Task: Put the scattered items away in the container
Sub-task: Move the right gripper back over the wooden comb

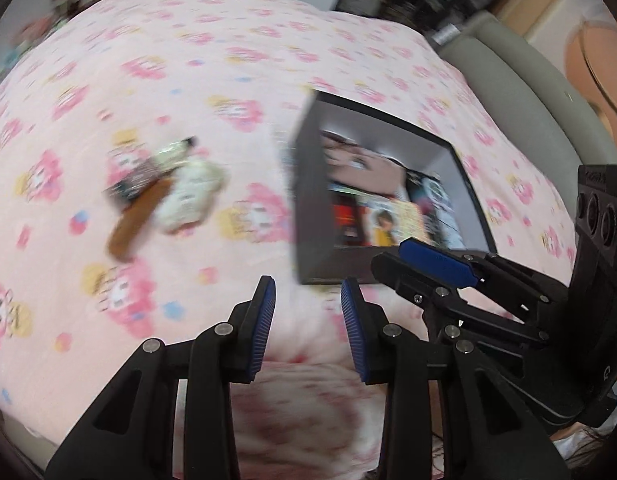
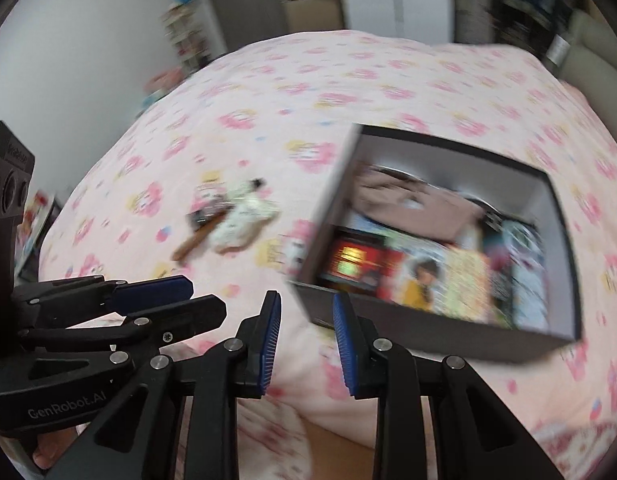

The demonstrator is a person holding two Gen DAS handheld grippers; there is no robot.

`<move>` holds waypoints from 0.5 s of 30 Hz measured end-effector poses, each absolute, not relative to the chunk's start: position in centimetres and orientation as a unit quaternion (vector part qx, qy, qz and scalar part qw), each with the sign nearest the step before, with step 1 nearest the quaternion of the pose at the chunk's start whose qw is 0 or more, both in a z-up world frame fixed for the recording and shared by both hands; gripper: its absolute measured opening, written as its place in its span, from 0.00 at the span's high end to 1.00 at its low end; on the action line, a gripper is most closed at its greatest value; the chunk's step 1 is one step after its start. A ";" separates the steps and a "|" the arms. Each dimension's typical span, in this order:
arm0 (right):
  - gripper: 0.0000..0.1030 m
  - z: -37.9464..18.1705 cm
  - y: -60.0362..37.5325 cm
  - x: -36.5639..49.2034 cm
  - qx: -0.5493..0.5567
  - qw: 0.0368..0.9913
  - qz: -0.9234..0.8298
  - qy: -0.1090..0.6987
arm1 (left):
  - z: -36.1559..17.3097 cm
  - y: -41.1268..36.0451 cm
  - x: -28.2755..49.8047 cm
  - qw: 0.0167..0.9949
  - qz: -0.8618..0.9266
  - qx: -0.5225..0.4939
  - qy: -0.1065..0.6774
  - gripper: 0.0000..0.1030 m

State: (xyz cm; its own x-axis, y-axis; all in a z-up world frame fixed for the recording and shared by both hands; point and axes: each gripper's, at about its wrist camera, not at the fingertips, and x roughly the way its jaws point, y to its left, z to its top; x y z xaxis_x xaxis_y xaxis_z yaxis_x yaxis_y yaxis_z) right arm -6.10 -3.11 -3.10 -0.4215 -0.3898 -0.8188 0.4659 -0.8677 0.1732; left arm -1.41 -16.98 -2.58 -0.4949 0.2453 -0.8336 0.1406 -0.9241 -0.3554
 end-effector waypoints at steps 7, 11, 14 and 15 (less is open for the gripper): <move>0.76 -6.6 -10.7 -8.9 0.536 0.340 -0.772 0.020 | -5.4 -24.7 -0.6 -0.023 0.833 -0.495 -0.244 0.59; 0.75 -9.4 -12.9 -12.0 0.575 0.339 -0.744 0.000 | -8.4 -28.8 -1.6 -0.044 0.814 -0.506 -0.281 0.58; 0.74 -11.4 -13.9 -14.6 0.598 0.316 -0.736 -0.003 | -11.5 -32.1 -2.6 -0.065 0.792 -0.520 -0.313 0.58; 0.73 -12.1 -14.3 -15.5 0.607 0.311 -0.732 -0.005 | -12.4 -32.8 -2.9 -0.069 0.784 -0.524 -0.324 0.58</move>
State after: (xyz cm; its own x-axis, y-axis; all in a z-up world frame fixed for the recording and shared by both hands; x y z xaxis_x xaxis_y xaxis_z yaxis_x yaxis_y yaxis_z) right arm -15.51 -14.34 -12.09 -0.0709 -0.4602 -0.8850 0.4488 -0.8071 0.3837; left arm -2.86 -32.84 -12.41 -0.4409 0.2322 -0.8670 0.4481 -0.7800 -0.4368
